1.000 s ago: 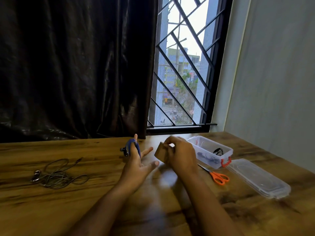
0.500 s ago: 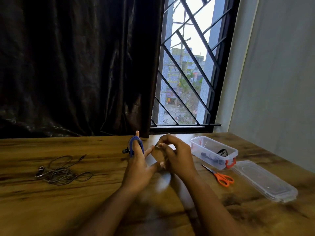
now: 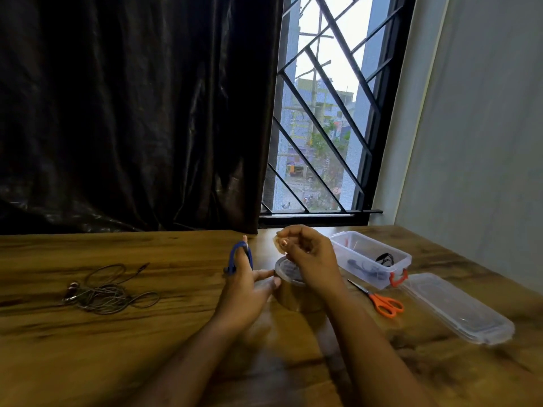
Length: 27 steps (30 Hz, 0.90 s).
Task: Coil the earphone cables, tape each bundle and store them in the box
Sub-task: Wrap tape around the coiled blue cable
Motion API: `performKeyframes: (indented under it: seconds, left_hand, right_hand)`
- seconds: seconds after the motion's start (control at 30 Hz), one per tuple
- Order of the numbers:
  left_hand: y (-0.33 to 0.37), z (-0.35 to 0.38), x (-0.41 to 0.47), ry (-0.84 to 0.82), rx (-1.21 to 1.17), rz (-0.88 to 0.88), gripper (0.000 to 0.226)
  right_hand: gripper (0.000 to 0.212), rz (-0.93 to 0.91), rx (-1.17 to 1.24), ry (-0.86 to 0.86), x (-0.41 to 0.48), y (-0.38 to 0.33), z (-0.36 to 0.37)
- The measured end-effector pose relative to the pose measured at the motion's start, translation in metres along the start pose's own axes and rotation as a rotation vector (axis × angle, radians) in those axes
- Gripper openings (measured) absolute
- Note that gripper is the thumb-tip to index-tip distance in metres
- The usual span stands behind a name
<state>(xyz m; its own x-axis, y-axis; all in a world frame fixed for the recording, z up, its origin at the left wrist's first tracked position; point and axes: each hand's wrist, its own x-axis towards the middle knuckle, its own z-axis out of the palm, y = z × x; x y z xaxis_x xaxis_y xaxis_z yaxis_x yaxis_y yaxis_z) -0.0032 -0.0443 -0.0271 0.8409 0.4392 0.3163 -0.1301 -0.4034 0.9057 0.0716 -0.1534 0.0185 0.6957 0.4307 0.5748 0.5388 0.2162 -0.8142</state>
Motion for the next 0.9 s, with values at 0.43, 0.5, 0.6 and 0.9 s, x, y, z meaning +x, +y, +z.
performKeyframes:
  seconds: [0.43, 0.5, 0.6, 0.9]
  left_hand:
    - [0.023, -0.044, 0.001, -0.286, -0.603, -0.319, 0.048]
    - [0.022, -0.046, 0.001, -0.326, -0.636, -0.327, 0.046]
    - [0.019, -0.045, 0.001, -0.348, -0.6, -0.32, 0.047]
    - [0.013, -0.054, 0.004, -0.449, -0.685, -0.388, 0.044]
  right_hand:
    - [0.011, 0.033, 0.073, -0.188, -0.005, -0.011, 0.012]
    - [0.009, 0.072, 0.091, -0.227, -0.008, -0.011, 0.017]
    - [0.012, 0.072, 0.072, -0.236, -0.008, -0.007, 0.02]
    - [0.012, -0.077, -0.197, -0.335, -0.006, 0.0, 0.021]
